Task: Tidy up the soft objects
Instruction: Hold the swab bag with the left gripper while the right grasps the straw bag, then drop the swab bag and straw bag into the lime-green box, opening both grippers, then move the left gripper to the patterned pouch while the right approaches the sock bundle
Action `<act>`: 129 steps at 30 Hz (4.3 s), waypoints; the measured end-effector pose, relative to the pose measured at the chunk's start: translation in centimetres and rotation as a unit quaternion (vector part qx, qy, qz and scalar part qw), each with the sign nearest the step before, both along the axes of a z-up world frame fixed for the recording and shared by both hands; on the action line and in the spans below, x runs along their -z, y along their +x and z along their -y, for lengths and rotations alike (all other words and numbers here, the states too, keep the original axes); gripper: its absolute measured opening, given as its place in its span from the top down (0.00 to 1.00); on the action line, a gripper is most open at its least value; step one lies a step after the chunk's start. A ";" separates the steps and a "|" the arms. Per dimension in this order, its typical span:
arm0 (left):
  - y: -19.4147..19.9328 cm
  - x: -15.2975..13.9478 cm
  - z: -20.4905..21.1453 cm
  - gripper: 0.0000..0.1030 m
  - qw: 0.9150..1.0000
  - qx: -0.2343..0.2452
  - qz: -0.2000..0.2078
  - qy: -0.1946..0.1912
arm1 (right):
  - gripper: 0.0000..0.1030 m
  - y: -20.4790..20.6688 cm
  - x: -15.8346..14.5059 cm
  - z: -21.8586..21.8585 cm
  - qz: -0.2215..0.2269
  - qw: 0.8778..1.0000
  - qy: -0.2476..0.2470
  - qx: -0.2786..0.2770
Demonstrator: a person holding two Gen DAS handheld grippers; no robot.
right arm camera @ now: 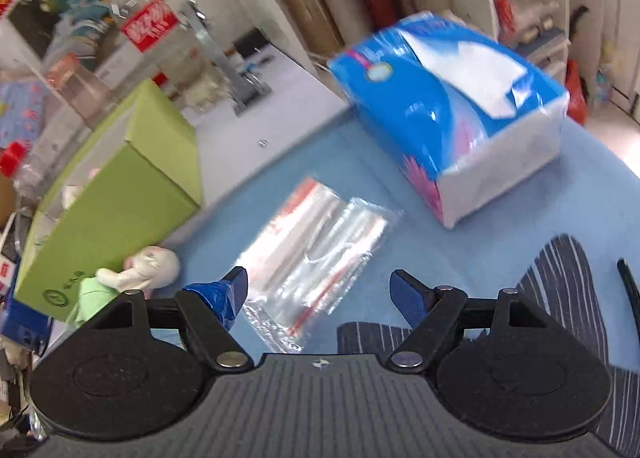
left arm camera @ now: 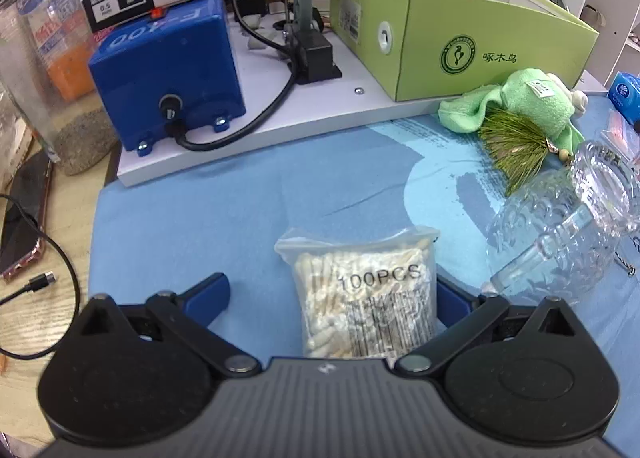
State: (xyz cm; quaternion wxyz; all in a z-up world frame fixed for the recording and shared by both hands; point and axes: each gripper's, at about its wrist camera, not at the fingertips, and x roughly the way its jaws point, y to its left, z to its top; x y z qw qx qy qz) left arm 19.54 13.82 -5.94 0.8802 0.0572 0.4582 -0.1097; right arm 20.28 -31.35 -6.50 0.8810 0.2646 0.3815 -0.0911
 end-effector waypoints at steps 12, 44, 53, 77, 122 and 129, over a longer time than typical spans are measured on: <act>-0.9 0.1 -0.4 0.01 0.999 0.021 0.024 -0.008 | 0.31 7.0 0.4 -4.7 -0.083 0.979 -0.177 -0.055; 4.5 -13.9 2.4 0.60 0.988 -0.046 0.110 -0.098 | 0.80 4.8 -10.9 -4.5 0.220 0.950 -0.085 -0.207; 15.0 -13.2 9.8 0.59 0.992 0.004 0.084 -0.099 | 0.75 15.5 -10.5 -9.0 0.191 0.941 -0.087 -0.266; 8.5 -14.5 10.8 0.12 0.988 0.007 0.134 -0.076 | 0.51 9.9 -12.0 -10.0 0.176 0.937 -0.155 -0.259; 4.0 -11.8 9.8 0.01 0.996 0.022 0.043 -0.071 | 0.50 4.7 -6.2 -8.3 0.038 0.957 -0.094 -0.273; 10.1 -9.5 15.9 0.01 0.993 0.091 -0.061 -0.053 | 0.50 9.1 -4.3 -11.1 -0.016 0.943 -0.077 -0.323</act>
